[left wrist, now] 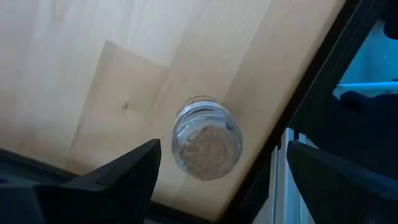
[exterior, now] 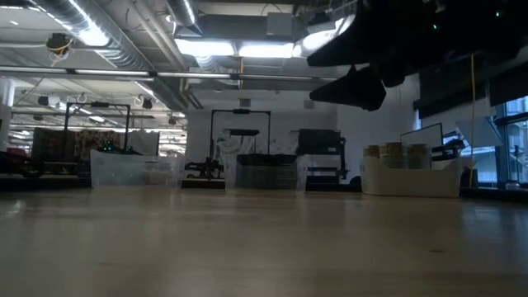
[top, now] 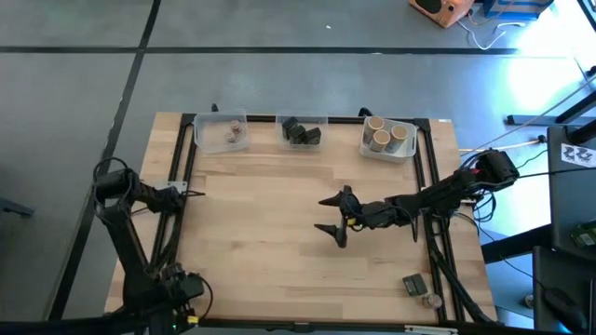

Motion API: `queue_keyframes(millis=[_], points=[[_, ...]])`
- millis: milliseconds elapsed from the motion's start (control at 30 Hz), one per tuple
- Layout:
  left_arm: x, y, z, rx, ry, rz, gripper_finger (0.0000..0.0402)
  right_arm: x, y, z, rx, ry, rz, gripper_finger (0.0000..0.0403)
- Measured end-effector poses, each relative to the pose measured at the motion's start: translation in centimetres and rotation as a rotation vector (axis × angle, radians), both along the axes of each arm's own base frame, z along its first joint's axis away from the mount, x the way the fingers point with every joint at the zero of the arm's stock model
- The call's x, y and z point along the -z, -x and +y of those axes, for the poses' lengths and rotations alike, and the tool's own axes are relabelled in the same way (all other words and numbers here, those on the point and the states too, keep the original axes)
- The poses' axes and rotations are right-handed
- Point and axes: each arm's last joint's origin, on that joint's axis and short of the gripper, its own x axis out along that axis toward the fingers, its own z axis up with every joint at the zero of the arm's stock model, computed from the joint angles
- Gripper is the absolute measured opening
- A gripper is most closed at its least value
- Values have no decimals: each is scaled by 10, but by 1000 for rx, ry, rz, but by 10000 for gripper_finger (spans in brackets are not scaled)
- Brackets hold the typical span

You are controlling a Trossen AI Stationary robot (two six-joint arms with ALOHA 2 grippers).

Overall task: Sort spices by type
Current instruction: Put the left brown seasoning bottle into the left transparent bin

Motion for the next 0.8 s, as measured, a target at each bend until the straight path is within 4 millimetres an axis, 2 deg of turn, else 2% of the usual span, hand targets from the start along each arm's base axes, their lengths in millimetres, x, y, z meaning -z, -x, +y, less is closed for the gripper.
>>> queue_keyframes(millis=[300, 433, 667, 800], points=[[17, 1, -2, 15, -71, 68, 322, -2, -1, 0, -7, -10, -22, 374], [17, -4, 1, 27, -75, 67, 277, -2, -1, 0, -8, -6, -20, 374], [16, -14, 4, 93, -81, 62, 168, -2, 0, 0, -12, 14, -16, 374], [16, -16, 5, 125, -83, 65, 154, -2, 0, 0, -14, 21, -14, 374]])
